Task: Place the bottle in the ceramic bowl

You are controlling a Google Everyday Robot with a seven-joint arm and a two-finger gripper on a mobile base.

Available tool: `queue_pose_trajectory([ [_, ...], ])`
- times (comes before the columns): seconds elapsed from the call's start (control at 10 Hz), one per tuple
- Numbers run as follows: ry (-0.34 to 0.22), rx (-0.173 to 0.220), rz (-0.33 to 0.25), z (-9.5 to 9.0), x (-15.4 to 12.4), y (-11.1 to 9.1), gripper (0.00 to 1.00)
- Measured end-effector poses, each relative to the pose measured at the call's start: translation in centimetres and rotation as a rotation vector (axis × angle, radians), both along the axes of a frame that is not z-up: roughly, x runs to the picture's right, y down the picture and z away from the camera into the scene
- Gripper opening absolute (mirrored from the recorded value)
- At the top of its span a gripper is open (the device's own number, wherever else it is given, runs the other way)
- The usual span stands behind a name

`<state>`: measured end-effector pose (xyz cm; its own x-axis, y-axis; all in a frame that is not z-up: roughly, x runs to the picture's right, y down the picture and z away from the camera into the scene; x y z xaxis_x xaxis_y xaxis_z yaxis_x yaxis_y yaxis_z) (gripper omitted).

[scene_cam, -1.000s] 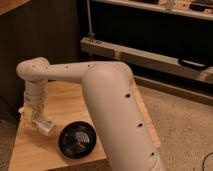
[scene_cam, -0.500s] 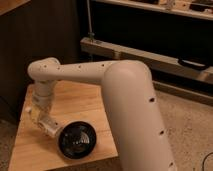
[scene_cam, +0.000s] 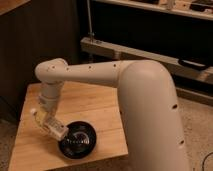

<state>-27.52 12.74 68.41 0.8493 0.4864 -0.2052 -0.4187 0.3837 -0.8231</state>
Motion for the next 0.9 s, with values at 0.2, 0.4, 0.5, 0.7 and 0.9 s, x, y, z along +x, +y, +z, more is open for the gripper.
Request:
queue_pose_trajectory([
  [0.2, -0.019, 0.003, 0.022, 0.4, 1.8, 0.2, 0.0],
  [0.4, -0.057, -0.011, 0.031, 1.7, 3.2, 1.2, 0.0],
  [0.5, -0.089, -0.019, 0.03, 2.5, 4.6, 2.1, 0.0],
  [0.7, -0.123, -0.037, 0.019, 3.3, 7.2, 3.3, 0.03],
  [0.9, -0.157, -0.072, -0.006, 4.0, 9.6, 4.3, 0.23],
])
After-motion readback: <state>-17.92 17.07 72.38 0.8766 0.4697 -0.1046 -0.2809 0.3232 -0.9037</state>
